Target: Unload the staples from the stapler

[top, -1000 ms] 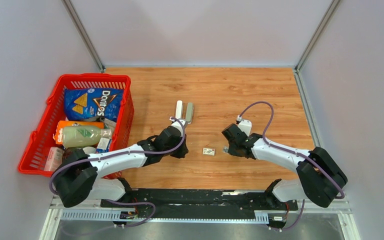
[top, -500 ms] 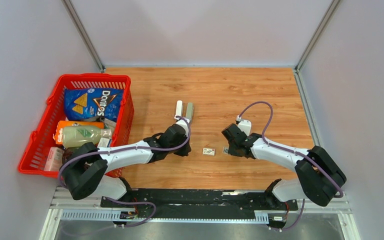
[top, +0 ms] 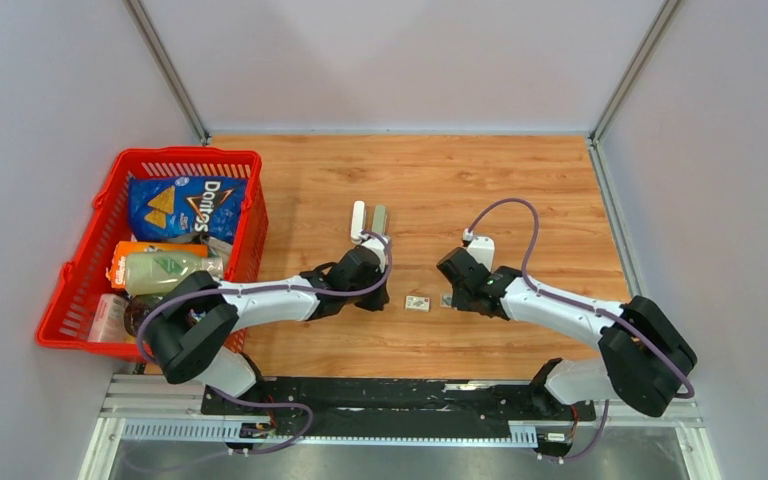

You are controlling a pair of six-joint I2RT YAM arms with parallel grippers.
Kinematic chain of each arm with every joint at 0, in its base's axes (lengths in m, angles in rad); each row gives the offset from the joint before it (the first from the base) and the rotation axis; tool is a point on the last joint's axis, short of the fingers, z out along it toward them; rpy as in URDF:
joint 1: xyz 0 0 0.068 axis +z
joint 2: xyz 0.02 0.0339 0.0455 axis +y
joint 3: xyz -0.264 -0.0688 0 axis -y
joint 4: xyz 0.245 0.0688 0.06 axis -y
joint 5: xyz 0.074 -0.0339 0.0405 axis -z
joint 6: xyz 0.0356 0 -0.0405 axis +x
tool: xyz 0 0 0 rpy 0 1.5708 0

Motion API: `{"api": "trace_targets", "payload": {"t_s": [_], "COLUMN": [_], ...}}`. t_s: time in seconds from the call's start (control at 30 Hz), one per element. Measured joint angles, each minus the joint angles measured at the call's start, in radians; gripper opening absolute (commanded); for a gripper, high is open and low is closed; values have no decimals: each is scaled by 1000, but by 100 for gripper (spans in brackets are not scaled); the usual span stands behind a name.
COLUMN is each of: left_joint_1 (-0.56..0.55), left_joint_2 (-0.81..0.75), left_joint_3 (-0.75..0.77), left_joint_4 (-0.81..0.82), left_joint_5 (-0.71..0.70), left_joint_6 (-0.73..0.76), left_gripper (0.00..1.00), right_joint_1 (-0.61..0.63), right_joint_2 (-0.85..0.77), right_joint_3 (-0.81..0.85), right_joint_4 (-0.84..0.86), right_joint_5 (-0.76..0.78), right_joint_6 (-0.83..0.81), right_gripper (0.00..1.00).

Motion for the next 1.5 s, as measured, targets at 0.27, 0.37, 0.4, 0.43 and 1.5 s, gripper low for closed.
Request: {"api": "trace_targets", "payload": {"t_s": [0.27,0.37,0.4,0.43,1.5], "left_joint_1": [0,0,0,0,0], "left_joint_2": [38,55,61,67,149], "left_joint_3": [26,27,27,27,27], "left_joint_4": [23,29,31,34,154], "left_joint_5": [23,37,41,44,122], "left_joint_6": [-1,-2,-2,-3,-32], "left_gripper": [0,0,0,0,0], "right_joint_1": [58,68,71,72,120], "right_joint_2": [30,46,51,56,164], "right_joint_3": [36,37,38,38,116], "right_joint_4": [-6,-7,-7,-7,2], "right_joint_5": [25,32,33,35,79], "right_joint_6": [-5,-5,-5,-5,-12], "right_gripper": [0,0,0,0,0]}}
